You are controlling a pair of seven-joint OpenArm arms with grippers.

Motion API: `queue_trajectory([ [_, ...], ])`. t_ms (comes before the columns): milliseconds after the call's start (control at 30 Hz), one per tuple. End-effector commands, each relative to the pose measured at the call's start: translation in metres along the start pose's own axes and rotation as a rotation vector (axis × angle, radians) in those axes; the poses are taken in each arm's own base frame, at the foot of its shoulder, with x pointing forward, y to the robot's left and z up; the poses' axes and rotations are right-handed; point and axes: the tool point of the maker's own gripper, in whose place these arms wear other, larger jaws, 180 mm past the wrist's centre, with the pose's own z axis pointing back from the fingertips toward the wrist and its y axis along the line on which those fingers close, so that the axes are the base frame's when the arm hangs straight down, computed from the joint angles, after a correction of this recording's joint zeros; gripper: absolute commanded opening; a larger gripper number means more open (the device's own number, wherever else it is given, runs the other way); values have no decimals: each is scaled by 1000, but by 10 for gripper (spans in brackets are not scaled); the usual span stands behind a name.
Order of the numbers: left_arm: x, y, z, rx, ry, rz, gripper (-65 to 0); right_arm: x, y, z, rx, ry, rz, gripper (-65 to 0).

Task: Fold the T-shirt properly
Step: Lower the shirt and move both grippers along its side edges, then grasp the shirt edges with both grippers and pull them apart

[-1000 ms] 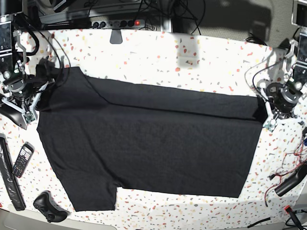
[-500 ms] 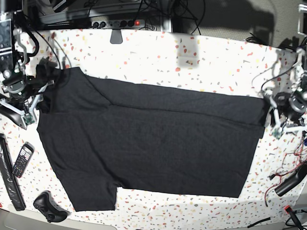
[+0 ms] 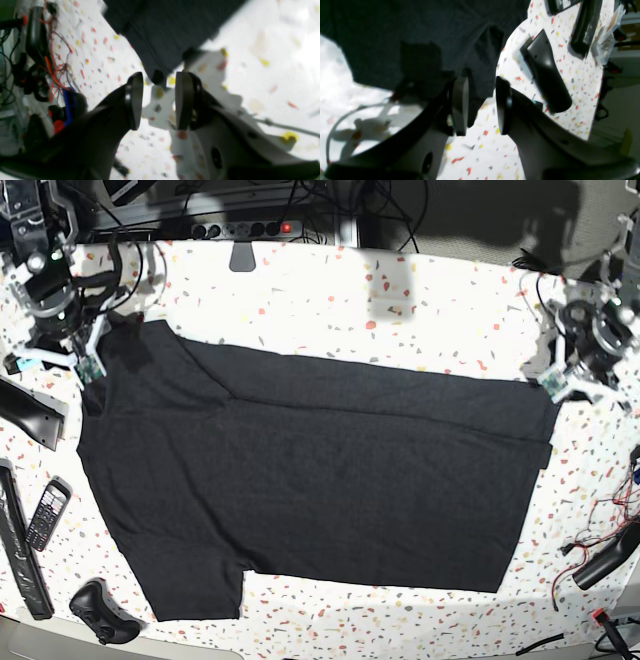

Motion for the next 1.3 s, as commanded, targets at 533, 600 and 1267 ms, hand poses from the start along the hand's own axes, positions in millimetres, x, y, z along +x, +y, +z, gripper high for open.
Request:
queue_trajectory([
  [533, 71, 65, -4, 199, -229, 335, -650, 18, -3, -1, -18, -58, -188, -650],
  [600, 73, 64, -9, 179, -226, 392, -650, 21, 5, -4, 14, -64, -259, -650],
  [1267, 56, -5, -70, 8, -123, 680, -650, -17, 32, -60, 85, 78, -454, -650],
])
